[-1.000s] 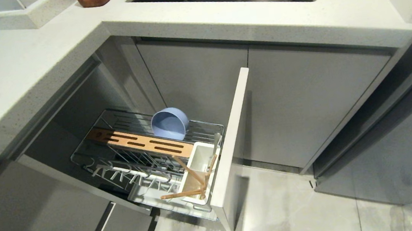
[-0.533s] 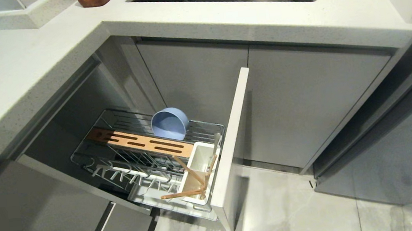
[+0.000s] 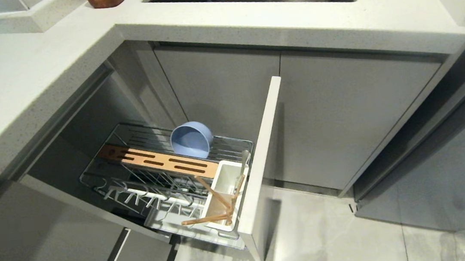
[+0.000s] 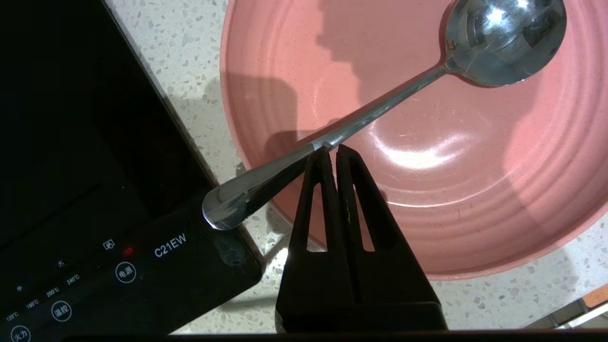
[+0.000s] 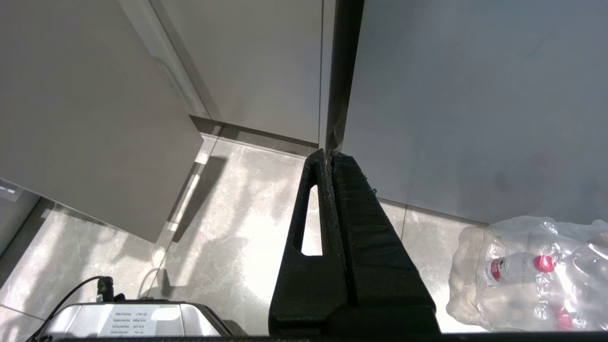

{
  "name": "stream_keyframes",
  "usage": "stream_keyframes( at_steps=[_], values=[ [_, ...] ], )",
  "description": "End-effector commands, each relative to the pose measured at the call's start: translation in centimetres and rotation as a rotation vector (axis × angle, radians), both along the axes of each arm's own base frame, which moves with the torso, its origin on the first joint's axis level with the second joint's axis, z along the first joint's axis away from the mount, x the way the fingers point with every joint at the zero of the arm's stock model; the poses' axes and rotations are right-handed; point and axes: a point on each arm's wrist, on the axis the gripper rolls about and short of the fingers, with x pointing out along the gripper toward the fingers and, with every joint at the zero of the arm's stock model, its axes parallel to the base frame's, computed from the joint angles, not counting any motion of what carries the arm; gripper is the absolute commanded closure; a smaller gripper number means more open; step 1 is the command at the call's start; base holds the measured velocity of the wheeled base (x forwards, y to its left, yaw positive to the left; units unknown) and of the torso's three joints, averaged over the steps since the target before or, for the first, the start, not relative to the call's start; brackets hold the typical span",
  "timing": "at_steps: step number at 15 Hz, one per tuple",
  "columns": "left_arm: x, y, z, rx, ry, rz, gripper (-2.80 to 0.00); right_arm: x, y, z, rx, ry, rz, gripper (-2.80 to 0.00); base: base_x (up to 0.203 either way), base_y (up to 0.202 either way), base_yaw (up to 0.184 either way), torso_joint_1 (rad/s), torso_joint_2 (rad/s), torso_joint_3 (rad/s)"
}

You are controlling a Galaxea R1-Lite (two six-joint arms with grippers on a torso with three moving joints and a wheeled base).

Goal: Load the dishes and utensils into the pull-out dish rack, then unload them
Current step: Pick up the spoon and place it in the cupboard

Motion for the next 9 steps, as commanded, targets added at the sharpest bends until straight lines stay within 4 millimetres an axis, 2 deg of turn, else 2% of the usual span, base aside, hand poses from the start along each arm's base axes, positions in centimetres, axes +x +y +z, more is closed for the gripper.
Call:
stream_keyframes(
  at_steps=[1,4,5,9],
  values=[
    [0.1,0.2,-0.1,-0.006,0.002,0.000,0.00,0.0,0.0,0.0,0.000,0.002,0.000,0.00,0.000,0.000,0.000,0.000,0.00,0.000],
    [0.4,0.6,-0.1,-0.001,0.001,-0.006,0.00,0.0,0.0,0.0,0.000,0.002,0.000,0.00,0.000,0.000,0.000,0.000,0.00,0.000],
    [0.4,0.8,-0.2,0.005,0.010,-0.024,-2.80,0.0,0.0,0.0,0.000,0.002,0.000,0.00,0.000,0.000,0.000,0.000,0.00,0.000],
    [0.8,1.7,-0.1,-0.006,-0.022,-0.074,-2.80,0.0,0.0,0.0,0.000,0.002,0.000,0.00,0.000,0.000,0.000,0.000,0.00,0.000]
  ],
)
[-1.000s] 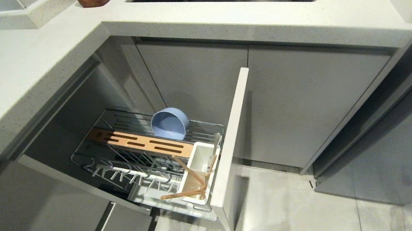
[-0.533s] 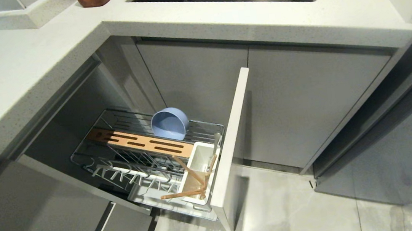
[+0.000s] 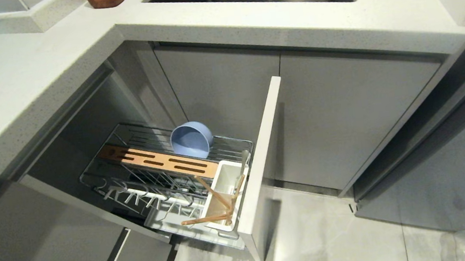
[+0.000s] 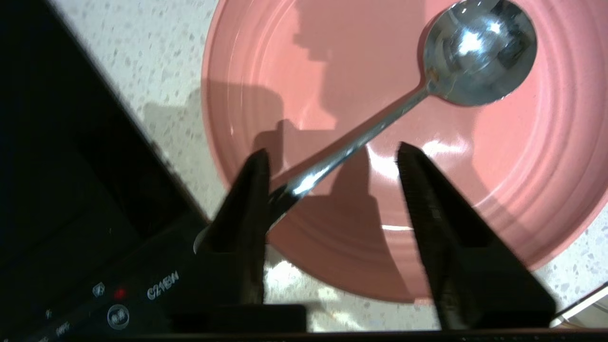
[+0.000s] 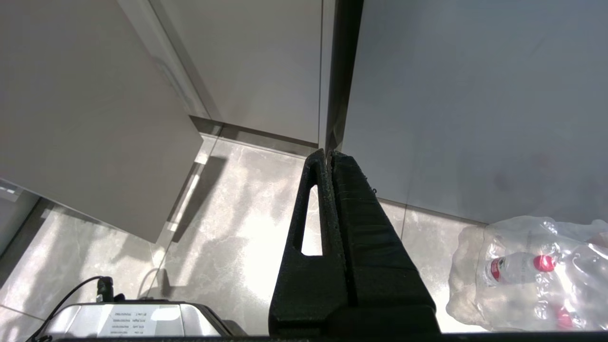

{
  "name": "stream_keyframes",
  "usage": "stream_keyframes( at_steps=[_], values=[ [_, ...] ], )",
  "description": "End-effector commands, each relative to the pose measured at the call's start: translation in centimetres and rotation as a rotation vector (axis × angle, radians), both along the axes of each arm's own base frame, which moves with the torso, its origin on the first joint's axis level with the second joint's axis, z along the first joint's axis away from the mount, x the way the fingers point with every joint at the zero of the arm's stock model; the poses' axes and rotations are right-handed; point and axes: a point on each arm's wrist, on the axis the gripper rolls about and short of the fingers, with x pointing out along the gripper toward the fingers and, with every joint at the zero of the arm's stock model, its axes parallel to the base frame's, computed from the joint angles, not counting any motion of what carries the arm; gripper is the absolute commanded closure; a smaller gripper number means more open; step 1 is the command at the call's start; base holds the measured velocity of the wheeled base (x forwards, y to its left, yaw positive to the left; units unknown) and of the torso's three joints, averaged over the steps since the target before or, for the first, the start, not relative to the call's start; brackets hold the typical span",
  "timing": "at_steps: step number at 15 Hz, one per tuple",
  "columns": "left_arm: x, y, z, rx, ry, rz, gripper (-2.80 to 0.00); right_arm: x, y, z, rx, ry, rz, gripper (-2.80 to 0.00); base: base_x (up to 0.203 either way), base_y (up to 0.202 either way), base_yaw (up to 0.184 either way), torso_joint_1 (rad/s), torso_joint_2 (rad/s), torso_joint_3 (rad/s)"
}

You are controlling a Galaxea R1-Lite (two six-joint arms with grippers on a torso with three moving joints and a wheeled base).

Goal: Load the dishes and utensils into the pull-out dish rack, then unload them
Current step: Pick up the spoon and place it in the cupboard

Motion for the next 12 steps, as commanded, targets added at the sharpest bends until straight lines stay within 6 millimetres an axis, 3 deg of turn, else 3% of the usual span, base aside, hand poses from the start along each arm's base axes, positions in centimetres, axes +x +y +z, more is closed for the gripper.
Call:
stream_keyframes(
  at_steps=[1,7,12],
  values=[
    [0.3,0.4,-0.2,-0.001,0.007,-0.006,-2.80,0.0,0.0,0.0,0.000,0.002,0.000,0.00,0.000,0.000,0.000,0.000,0.00,0.000],
    [1.2,1.4,-0.6,0.011,-0.016,-0.174,-2.80,0.0,0.0,0.0,0.000,0.002,0.000,0.00,0.000,0.000,0.000,0.000,0.00,0.000],
    [0.7,2.9,-1.4,0.075,0.033,-0.218,-2.80,0.0,0.0,0.0,0.000,0.002,0.000,0.00,0.000,0.000,0.000,0.000,0.00,0.000]
  ],
)
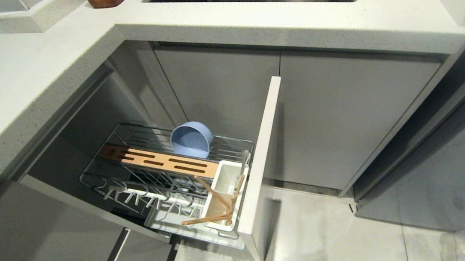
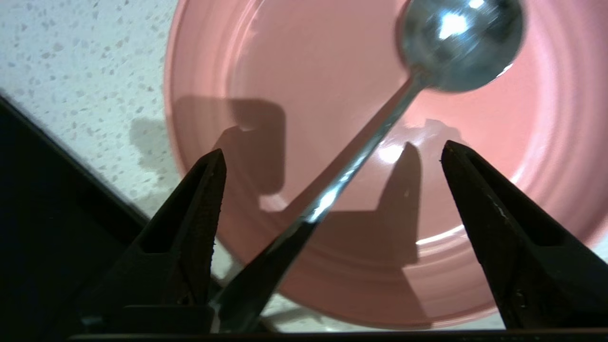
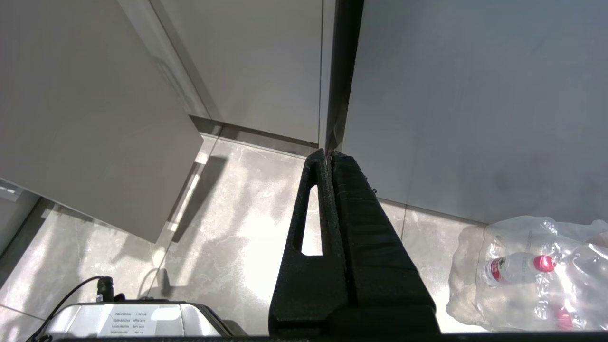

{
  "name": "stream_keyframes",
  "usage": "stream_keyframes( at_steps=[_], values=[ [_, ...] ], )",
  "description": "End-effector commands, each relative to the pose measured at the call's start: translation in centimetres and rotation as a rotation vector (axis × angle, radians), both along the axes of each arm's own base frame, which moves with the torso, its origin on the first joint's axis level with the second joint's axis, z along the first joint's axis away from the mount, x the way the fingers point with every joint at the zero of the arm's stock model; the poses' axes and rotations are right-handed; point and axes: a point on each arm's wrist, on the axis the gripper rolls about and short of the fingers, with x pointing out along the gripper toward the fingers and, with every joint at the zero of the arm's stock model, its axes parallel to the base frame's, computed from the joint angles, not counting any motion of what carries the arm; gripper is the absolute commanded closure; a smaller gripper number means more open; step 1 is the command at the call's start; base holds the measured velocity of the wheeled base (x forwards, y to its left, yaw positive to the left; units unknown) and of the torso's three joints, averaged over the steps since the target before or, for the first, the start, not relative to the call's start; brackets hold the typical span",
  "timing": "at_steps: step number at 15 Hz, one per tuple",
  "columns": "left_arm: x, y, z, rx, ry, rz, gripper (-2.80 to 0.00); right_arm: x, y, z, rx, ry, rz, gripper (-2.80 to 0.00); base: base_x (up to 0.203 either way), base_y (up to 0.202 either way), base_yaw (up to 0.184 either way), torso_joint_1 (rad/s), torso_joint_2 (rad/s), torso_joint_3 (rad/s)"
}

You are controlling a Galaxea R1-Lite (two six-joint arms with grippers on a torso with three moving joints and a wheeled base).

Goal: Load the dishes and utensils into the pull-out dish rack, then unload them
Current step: Pick up the spoon and place it in the cupboard

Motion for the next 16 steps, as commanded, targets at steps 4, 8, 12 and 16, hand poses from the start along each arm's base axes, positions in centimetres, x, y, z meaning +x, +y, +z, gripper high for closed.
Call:
stream_keyframes(
  at_steps=[4,8,12,16],
  values=[
    [-0.2,0.7,-1.4,-0.018,0.042,-0.024,-2.80,0.0,0.0,0.0,0.000,0.002,0.000,0.00,0.000,0.000,0.000,0.000,0.00,0.000],
    [-0.1,0.6,-1.5,-0.015,0.036,-0.058,-2.80,0.0,0.0,0.0,0.000,0.002,0.000,0.00,0.000,0.000,0.000,0.000,0.00,0.000],
    [0.1,0.8,-1.7,-0.005,0.038,-0.090,-2.80,0.0,0.0,0.0,0.000,0.002,0.000,0.00,0.000,0.000,0.000,0.000,0.00,0.000],
    [0.2,0.9,-2.4,-0.010,0.058,-0.106,-2.80,0.0,0.0,0.0,0.000,0.002,0.000,0.00,0.000,0.000,0.000,0.000,0.00,0.000]
  ],
)
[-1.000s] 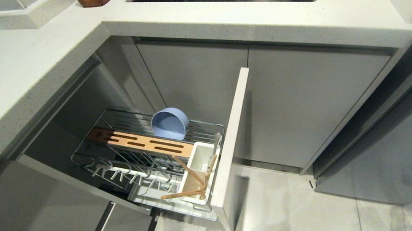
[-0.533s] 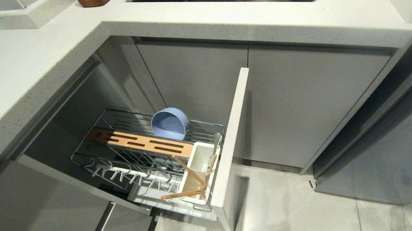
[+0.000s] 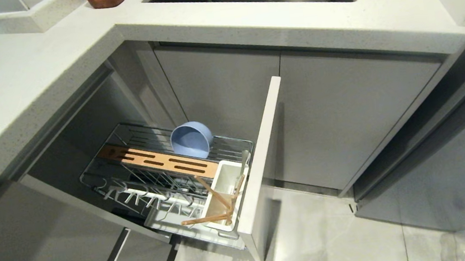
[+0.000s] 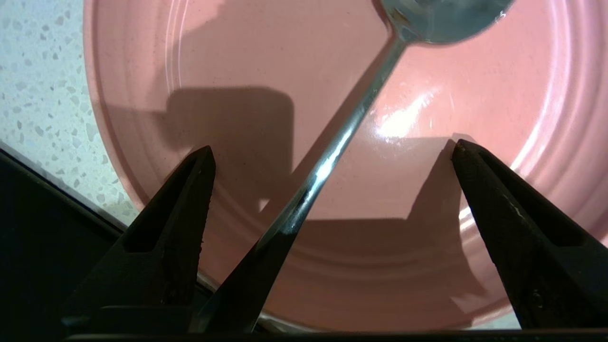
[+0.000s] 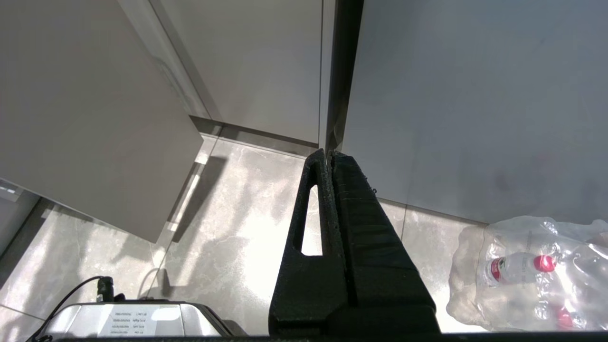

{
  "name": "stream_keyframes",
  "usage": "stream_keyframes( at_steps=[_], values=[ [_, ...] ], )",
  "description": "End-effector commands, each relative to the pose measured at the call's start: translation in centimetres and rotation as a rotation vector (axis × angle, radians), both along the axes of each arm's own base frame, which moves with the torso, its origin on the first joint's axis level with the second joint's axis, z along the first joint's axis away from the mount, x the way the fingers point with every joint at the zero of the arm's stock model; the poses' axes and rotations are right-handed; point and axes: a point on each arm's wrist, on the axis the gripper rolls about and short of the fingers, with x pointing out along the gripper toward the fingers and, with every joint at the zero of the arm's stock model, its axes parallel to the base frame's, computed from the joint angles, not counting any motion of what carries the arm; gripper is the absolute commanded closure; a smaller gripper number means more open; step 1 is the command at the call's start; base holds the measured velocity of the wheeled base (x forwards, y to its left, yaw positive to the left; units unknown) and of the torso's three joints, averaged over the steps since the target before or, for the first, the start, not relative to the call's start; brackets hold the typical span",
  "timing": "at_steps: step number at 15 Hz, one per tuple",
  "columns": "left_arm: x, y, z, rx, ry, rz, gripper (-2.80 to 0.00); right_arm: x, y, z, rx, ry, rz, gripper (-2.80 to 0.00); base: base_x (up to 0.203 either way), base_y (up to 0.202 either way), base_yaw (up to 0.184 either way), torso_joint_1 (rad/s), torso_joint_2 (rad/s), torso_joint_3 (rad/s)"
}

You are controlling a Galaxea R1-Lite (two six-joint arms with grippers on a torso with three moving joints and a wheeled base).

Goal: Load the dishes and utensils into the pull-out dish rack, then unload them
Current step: Pick up the spoon and place it in the cupboard

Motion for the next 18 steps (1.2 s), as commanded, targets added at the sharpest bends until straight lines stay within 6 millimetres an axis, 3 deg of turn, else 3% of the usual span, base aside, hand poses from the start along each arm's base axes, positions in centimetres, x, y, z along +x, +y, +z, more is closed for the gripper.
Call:
stream_keyframes(
  at_steps=[1,10,11,18],
  values=[
    [0.06,0.06,-0.54,-0.007,0.020,-0.016,-2.80,0.01,0.00,0.00,0.000,0.002,0.000,0.00,0.000,0.000,0.000,0.000,0.00,0.000],
    [0.15,0.19,-0.75,-0.005,0.024,-0.025,-2.80,0.01,0.00,0.00,0.000,0.002,0.000,0.00,0.000,0.000,0.000,0.000,0.00,0.000],
    [0.16,0.20,-0.78,-0.004,0.025,-0.026,0.00,0.01,0.00,0.00,0.000,0.002,0.000,0.00,0.000,0.000,0.000,0.000,0.00,0.000],
    [0.08,0.01,-0.47,0.006,0.016,-0.028,0.00,0.01,0.00,0.00,0.000,0.002,0.000,0.00,0.000,0.000,0.000,0.000,0.00,0.000]
  ],
)
